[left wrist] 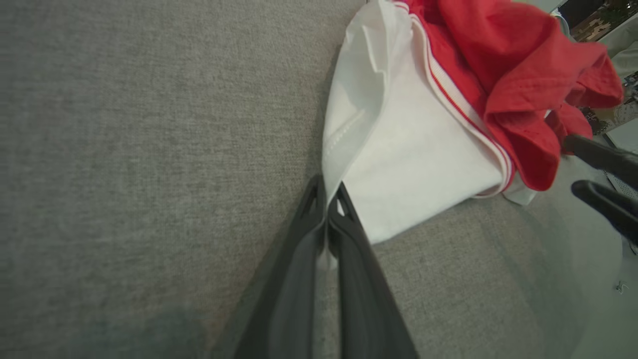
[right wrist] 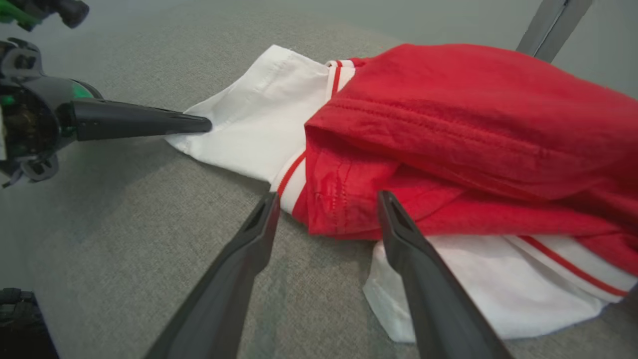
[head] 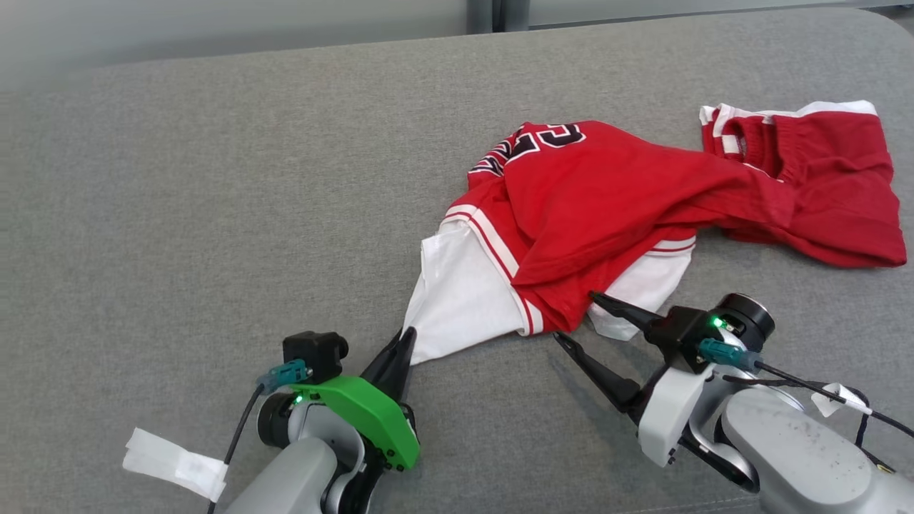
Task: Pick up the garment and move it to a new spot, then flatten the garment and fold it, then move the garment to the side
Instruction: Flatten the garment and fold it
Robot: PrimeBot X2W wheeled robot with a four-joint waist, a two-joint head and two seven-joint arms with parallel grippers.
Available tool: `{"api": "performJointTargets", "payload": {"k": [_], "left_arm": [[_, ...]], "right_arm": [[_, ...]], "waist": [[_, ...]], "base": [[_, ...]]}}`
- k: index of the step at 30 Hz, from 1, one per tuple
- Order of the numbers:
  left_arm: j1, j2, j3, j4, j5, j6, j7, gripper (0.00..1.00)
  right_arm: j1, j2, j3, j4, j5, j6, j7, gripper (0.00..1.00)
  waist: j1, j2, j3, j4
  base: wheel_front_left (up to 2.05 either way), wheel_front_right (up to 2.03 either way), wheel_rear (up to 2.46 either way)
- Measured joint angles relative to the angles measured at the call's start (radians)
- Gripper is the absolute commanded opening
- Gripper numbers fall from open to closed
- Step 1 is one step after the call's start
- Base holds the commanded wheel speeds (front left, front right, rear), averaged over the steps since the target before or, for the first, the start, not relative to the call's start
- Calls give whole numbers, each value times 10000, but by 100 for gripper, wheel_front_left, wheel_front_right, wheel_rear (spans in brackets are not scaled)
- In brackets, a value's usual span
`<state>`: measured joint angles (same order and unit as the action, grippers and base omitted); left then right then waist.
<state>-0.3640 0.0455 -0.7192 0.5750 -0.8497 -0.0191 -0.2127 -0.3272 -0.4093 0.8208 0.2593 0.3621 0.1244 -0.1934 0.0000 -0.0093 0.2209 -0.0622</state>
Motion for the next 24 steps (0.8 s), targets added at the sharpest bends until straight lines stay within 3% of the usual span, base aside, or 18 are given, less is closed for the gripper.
{"api": "performJointTargets", "payload": {"k": [12, 13, 15, 17, 21, 24], "left_arm": [[-3, -2, -575, -334, -550, -178, -96, 0], [-3, -2, -571, -332, -581, -178, -98, 0], [-3, -2, -573, -332, -627, -176, -136, 0], [-3, -2, -571, -332, -629, -174, -182, 0], [-6, -2, -489, -336, -732, -173, -203, 0], [-8, -2, -184, -416, -1058, -171, -270, 0]], "right_arm": [[-668, 2, 631, 1187, -719, 2, 468, 100], [-723, 17, 688, 1275, -725, 2, 489, 95], [-805, 79, 732, 1377, -731, 2, 491, 31], [-823, 155, 721, 1417, -708, 2, 489, 0], [-855, 366, 470, 1452, -418, 2, 353, 0], [-855, 669, -163, 1319, 508, 2, -17, 0]], "waist": [[0, 0, 76, 876], [0, 0, 84, 907], [0, 0, 88, 932], [0, 0, 79, 936], [0, 0, 36, 917], [0, 0, -53, 862]], "base": [[0, 0, 0], [0, 0, 0], [0, 0, 0], [0, 0, 0], [0, 0, 0], [0, 0, 0]]}}
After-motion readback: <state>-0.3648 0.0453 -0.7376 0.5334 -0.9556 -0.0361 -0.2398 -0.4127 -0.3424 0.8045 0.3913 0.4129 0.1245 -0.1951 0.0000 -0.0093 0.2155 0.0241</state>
